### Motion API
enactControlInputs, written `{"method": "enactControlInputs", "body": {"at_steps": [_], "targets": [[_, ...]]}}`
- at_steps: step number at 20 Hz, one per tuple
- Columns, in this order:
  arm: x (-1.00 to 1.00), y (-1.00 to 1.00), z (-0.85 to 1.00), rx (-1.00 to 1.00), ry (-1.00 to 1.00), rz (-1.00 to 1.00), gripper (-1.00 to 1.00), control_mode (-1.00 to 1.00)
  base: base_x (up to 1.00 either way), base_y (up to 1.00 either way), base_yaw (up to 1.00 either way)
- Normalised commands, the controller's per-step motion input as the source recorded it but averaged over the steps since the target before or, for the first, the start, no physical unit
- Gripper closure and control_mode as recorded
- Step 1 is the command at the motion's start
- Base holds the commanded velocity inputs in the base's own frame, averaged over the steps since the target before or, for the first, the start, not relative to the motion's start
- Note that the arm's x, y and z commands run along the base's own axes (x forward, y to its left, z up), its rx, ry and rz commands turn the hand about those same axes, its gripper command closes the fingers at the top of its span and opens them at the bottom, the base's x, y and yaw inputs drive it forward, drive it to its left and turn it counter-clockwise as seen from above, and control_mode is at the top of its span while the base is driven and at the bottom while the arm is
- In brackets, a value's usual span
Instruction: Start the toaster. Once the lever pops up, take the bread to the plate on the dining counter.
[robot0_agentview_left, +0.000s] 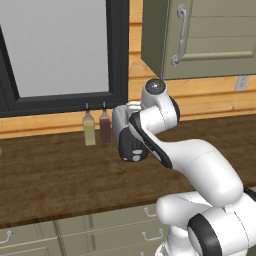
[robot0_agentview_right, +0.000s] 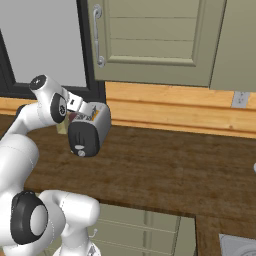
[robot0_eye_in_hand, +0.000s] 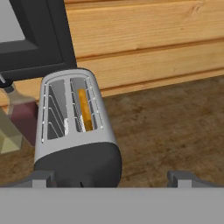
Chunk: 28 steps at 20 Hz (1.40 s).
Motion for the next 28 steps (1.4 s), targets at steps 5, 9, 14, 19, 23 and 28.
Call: {"method": "enactControlInputs", "body": {"at_steps": [5,9,14,19,23,28], "targets": [[0.00,0.00,0.00,0.00,0.00,0.00,-1.00,-1.00,0.00,0.00,0.00],[0.00,0.00,0.00,0.00,0.00,0.00,-1.00,-1.00,0.00,0.00,0.00],[0.00,0.00,0.00,0.00,0.00,0.00,-1.00,-1.00,0.00,0.00,0.00],[0.00,0.00,0.00,0.00,0.00,0.00,-1.00,-1.00,0.00,0.00,0.00],[0.00,0.00,0.00,0.00,0.00,0.00,-1.00,-1.00,0.00,0.00,0.00],[0.00,0.00,0.00,0.00,0.00,0.00,-1.00,-1.00,0.00,0.00,0.00]]}}
